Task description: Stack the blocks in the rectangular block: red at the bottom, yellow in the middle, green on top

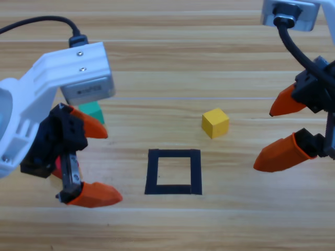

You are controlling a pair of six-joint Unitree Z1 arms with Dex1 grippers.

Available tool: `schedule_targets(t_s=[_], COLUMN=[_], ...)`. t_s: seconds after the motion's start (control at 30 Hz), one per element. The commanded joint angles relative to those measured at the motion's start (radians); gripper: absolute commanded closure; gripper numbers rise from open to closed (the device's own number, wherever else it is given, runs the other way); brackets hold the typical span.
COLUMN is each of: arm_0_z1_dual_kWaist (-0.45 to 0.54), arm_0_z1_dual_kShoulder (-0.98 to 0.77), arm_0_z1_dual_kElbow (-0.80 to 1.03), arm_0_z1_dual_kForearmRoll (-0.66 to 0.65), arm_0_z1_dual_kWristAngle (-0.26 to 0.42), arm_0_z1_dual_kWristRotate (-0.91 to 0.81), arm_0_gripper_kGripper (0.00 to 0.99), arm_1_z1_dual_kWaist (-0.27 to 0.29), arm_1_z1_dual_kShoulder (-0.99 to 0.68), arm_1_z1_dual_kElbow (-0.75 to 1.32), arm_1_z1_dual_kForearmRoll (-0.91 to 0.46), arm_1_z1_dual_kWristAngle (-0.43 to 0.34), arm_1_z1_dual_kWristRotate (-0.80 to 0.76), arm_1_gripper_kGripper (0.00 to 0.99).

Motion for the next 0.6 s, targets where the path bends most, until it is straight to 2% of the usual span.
schedule_targets(t_s=[0.03,0.13,0.2,0.33,0.4,0.47,0.53,0.6], arm_0_z1_dual_kWaist=[-0.026,-0.026,-0.026,-0.027,-0.026,-0.026,-0.026,-0.024], arm_0_z1_dual_kShoulder=[0.009,0.006,0.006,0.008,0.008,0.008,0.009,0.006], arm_0_z1_dual_kElbow=[0.005,0.005,0.005,0.005,0.005,0.005,-0.001,-0.006], arm_0_z1_dual_kForearmRoll=[0.011,0.014,0.014,0.014,0.014,0.014,0.019,0.022], arm_0_z1_dual_kWristAngle=[0.009,0.012,0.014,0.015,0.022,0.045,0.111,0.198], arm_0_z1_dual_kWristRotate=[-0.006,-0.006,-0.006,-0.009,-0.017,-0.040,-0.109,-0.212], arm_0_gripper_kGripper=[0.000,0.000,0.000,0.000,0.000,0.000,0.000,0.000], arm_1_z1_dual_kWaist=[0.028,0.028,0.028,0.017,-0.021,-0.086,-0.139,-0.170], arm_1_z1_dual_kShoulder=[-0.001,0.010,0.025,0.053,0.086,0.149,0.243,0.350], arm_1_z1_dual_kElbow=[0.025,0.025,0.021,0.006,-0.021,-0.064,-0.136,-0.234], arm_1_z1_dual_kForearmRoll=[-0.022,-0.027,-0.030,-0.030,-0.030,-0.030,-0.016,0.034], arm_1_z1_dual_kWristAngle=[-0.012,-0.020,-0.050,-0.208,-0.258,-0.258,-0.258,-0.256], arm_1_z1_dual_kWristRotate=[0.004,0.030,0.048,0.077,0.088,0.081,0.068,0.058], arm_1_gripper_kGripper=[0.013,0.013,0.013,0.011,0.011,0.011,0.011,0.013])
